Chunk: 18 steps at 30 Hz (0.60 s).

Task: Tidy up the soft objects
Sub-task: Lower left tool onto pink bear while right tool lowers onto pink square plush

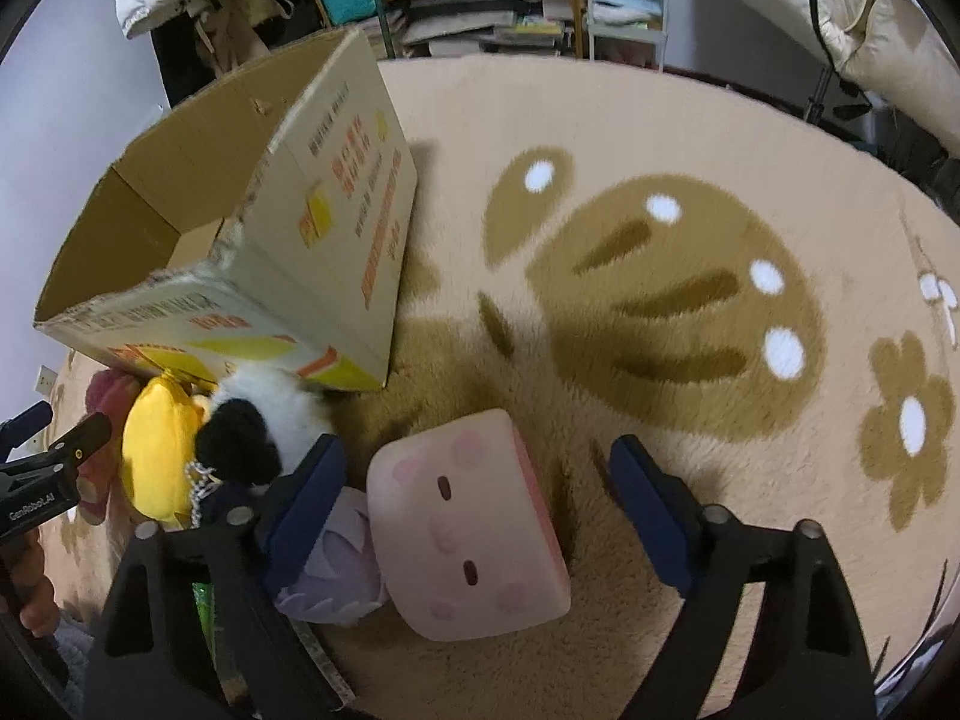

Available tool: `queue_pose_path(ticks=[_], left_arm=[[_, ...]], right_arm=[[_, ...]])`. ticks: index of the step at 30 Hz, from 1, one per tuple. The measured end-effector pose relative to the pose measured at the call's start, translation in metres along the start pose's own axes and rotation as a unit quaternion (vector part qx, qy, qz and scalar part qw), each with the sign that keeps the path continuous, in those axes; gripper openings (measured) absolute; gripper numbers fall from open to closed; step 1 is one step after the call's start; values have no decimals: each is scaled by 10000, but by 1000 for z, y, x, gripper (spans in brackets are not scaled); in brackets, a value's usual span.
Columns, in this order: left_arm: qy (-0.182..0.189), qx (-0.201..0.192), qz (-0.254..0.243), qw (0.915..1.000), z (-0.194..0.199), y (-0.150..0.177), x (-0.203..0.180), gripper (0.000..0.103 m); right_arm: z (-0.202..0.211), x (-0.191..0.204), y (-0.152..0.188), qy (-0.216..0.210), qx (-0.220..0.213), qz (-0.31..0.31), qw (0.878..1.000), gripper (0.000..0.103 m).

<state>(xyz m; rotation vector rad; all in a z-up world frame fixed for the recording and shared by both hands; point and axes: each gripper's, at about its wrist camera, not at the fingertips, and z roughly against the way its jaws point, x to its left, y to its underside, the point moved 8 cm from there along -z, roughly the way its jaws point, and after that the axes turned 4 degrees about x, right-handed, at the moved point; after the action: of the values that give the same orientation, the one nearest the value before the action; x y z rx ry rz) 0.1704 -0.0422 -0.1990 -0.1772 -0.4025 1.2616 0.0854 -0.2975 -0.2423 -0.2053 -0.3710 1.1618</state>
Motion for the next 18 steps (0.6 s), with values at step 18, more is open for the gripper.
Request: queue_pose_path(ticks=[18], left_arm=[[471,326,44,9983,-15,10,-13,74]], right_arm=[[-15,-6,5,-149,276,-68,9995,76]])
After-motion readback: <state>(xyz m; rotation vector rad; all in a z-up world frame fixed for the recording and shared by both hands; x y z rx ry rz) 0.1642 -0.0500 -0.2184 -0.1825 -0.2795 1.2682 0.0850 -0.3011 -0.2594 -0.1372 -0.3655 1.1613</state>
